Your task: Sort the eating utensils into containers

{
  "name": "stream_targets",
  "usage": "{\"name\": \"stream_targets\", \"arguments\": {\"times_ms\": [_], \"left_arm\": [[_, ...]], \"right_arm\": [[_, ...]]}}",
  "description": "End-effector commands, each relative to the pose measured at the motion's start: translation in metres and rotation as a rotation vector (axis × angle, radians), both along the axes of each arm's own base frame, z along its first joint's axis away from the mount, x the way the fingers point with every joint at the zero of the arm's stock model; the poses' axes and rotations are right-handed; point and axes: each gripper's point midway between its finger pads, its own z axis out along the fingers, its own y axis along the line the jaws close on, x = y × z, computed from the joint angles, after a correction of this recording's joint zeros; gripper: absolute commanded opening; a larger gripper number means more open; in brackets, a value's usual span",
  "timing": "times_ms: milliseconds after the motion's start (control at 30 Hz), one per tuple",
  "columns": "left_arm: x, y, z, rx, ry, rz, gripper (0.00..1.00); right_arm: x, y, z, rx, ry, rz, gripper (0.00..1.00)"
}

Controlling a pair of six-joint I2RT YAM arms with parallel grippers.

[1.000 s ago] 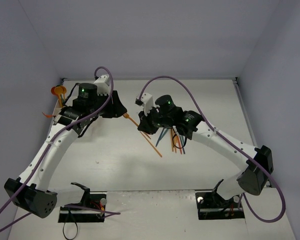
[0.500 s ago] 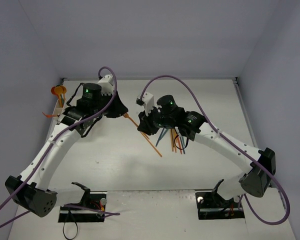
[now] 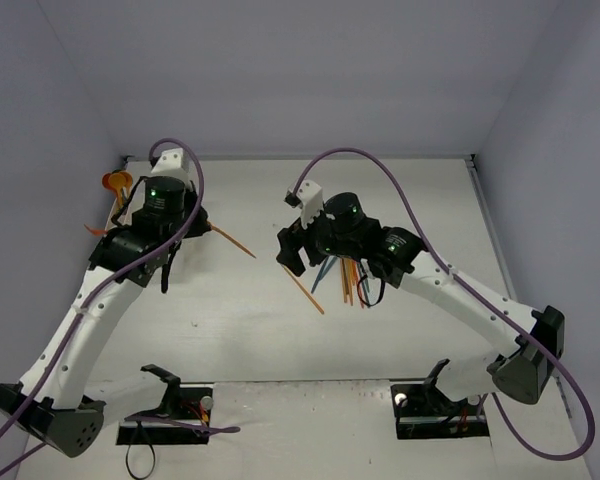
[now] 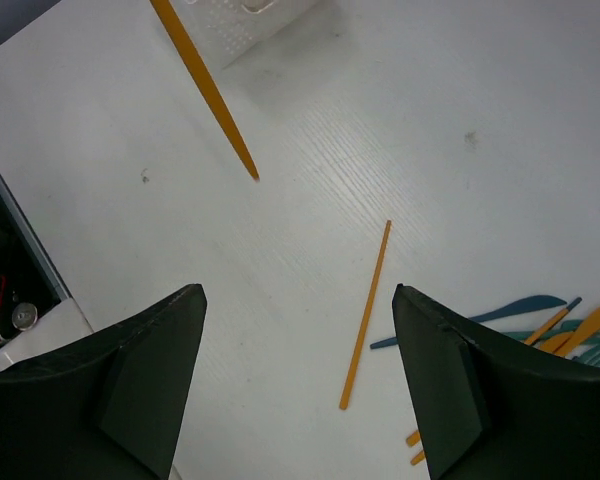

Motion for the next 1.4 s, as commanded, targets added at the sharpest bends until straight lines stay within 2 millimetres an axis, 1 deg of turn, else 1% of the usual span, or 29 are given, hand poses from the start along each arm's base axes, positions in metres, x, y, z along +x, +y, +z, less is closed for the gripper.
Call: {"name": "stream_targets", "arguments": {"times_ms": [0,67,167,233,300,333,400,467,600,700,800,900,1000,1167,1267,1367], "left_arm": [[-0.004,0.090,0.043,0.092,-0.124,0.422,0.00],[-0.008,0.121,0.047,0.099,-0.129,0.555,0.00],[-0.016,0.175,0.050,0.099,-0.137,0.770,0.00],[-0.020,0.198,0.054,0.120,-0.144,0.864,0.00],[-0.024,0.226,0.060,0.140,-0.149,0.967,0.00],[-0.023,0.236,0.063,0.148,-0.150,1.003,0.00],[-0.021,0.254,0.066,0.165,-0.155,1.064,0.00],[-0.013,0.265,0.069,0.173,-0.172,1.093,0.00],[0.005,0.284,0.065,0.197,-0.161,1.131,0.00],[0.022,0.300,0.052,0.219,-0.120,1.136,0.00],[0.033,0.309,0.048,0.246,-0.113,1.132,0.00],[0.040,0.318,0.046,0.268,-0.118,1.137,0.00],[0.050,0.320,0.038,0.273,-0.115,1.119,0.00],[0.062,0.318,0.010,0.258,-0.062,1.093,0.00],[0.063,0.317,-0.005,0.255,-0.042,1.087,0.00],[0.061,0.317,-0.014,0.258,-0.023,1.087,0.00]], "right_arm": [[0.016,-0.028,0.023,0.058,-0.063,-0.153,0.73],[0.021,-0.040,0.018,0.059,-0.047,-0.195,0.74],[0.025,-0.058,0.014,0.078,-0.020,-0.232,0.74],[0.028,-0.073,0.005,0.075,0.002,-0.261,0.73],[0.025,-0.082,0.003,0.075,-0.002,-0.272,0.74],[0.023,-0.086,0.006,0.078,-0.011,-0.275,0.74],[0.020,-0.092,0.003,0.071,-0.014,-0.280,0.75],[0.016,-0.096,0.004,0.069,-0.021,-0.277,0.75],[0.011,-0.101,0.003,0.069,-0.021,-0.284,0.75],[0.011,-0.109,0.003,0.064,-0.032,-0.309,0.76],[0.010,-0.114,0.003,0.051,-0.041,-0.316,0.76],[0.009,-0.117,0.004,0.049,-0.048,-0.320,0.77],[0.009,-0.118,0.001,0.044,-0.039,-0.325,0.78],[0.011,-0.116,-0.008,0.028,-0.017,-0.324,0.78],[0.012,-0.117,-0.008,0.025,-0.016,-0.330,0.78],[0.013,-0.117,-0.011,0.019,-0.014,-0.335,0.78]]}}
